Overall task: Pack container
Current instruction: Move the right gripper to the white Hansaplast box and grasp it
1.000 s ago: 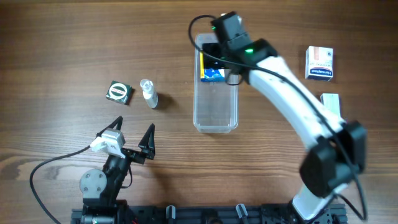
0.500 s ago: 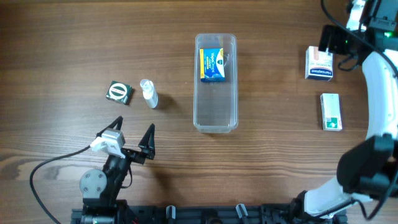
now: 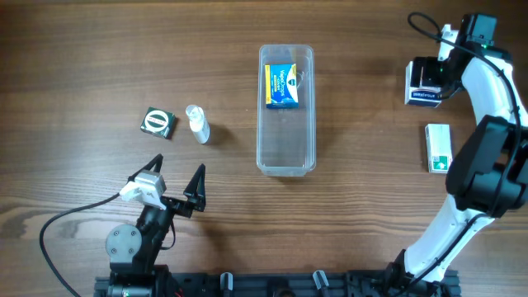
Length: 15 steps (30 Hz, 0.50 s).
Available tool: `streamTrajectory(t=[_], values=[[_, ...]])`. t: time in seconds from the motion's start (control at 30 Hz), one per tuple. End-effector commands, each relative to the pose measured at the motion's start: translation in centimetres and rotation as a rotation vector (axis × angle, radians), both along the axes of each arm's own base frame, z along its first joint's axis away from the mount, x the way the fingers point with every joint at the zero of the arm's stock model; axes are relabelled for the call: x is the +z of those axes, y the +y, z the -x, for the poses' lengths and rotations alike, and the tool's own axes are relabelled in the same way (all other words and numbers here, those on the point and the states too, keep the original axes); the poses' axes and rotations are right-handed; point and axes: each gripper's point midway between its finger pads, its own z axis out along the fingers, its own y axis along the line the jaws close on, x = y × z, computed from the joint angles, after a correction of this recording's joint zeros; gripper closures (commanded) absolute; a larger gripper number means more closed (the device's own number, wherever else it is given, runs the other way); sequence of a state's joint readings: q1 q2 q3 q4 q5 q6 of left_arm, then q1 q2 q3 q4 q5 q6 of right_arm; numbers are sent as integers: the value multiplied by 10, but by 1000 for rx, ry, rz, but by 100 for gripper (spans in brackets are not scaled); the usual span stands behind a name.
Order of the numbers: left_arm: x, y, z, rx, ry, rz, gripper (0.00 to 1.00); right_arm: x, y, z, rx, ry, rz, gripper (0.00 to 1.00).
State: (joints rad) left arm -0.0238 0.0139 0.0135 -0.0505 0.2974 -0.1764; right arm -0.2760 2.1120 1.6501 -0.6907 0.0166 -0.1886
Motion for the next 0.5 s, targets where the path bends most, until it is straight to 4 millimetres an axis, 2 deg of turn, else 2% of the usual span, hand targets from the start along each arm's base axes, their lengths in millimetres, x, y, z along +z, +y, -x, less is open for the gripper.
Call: streamTrajectory(t=[0.0, 0.47], values=[[-2, 2, -1, 9, -6, -15, 0, -18, 12, -3, 38, 11, -76, 0], [-2, 2, -1, 9, -6, -15, 0, -40, 6, 4, -7, 53, -61, 0]])
